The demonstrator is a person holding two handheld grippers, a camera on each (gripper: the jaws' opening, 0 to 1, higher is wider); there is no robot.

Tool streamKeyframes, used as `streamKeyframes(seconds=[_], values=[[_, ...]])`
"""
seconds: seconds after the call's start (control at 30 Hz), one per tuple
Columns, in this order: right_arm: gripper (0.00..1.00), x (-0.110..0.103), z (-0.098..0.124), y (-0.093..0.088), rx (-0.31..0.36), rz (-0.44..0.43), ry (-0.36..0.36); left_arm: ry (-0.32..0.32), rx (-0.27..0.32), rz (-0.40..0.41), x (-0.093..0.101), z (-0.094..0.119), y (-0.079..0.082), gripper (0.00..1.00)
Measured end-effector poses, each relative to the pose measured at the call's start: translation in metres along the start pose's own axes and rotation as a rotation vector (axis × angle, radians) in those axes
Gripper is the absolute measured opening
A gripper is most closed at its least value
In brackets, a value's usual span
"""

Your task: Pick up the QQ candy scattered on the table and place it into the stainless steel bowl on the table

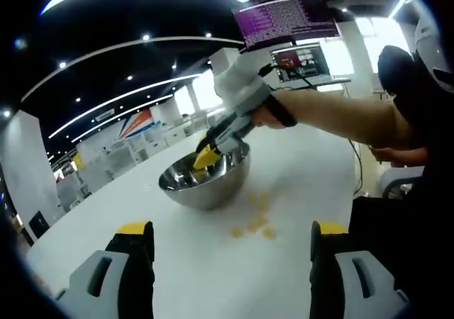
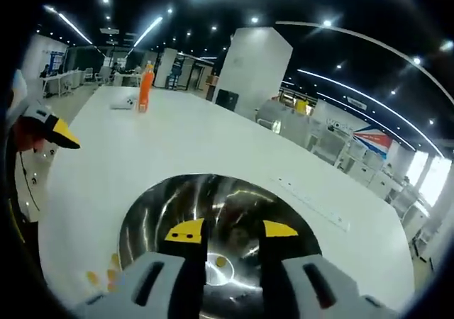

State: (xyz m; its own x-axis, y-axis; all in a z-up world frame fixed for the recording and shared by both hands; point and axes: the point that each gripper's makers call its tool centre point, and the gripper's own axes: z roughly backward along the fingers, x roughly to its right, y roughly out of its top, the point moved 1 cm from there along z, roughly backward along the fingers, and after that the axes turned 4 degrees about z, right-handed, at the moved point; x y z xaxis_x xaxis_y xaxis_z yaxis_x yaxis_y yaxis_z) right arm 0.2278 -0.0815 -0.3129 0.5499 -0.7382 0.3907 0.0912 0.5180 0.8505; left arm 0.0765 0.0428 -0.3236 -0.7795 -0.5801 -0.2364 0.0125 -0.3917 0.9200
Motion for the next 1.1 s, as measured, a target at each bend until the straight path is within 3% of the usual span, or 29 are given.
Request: streamKeyframes(seconds=[0.37,0.47,0.63,0.9,1.1], values=[[0.25,0.001,0.005,0.003,0.023,-0.025,-0.001,0.004,0.001,0.002,0.0,0.001,0.0,0.92],[0.25,0.005,0.013,0.011,0.058,-0.052,-0.013,0.008,-0.001,-0.004,-0.002,0.003,0.001,0.92],[0.24,-0.003,0.041,0.041,0.203,-0.152,0.04,0.023,-0.033,-0.012,-0.009,0.006,-0.004,0.92],[0.24,-0.016,0.078,0.047,0.24,-0.103,0.067,0.03,-0.059,-0.036,-0.017,0.011,-0.008,0.92],[0.24,-0.018,0.087,0.039,0.236,-0.091,0.067,0.008,-0.072,-0.066,-0.023,0.016,-0.008,0.92]])
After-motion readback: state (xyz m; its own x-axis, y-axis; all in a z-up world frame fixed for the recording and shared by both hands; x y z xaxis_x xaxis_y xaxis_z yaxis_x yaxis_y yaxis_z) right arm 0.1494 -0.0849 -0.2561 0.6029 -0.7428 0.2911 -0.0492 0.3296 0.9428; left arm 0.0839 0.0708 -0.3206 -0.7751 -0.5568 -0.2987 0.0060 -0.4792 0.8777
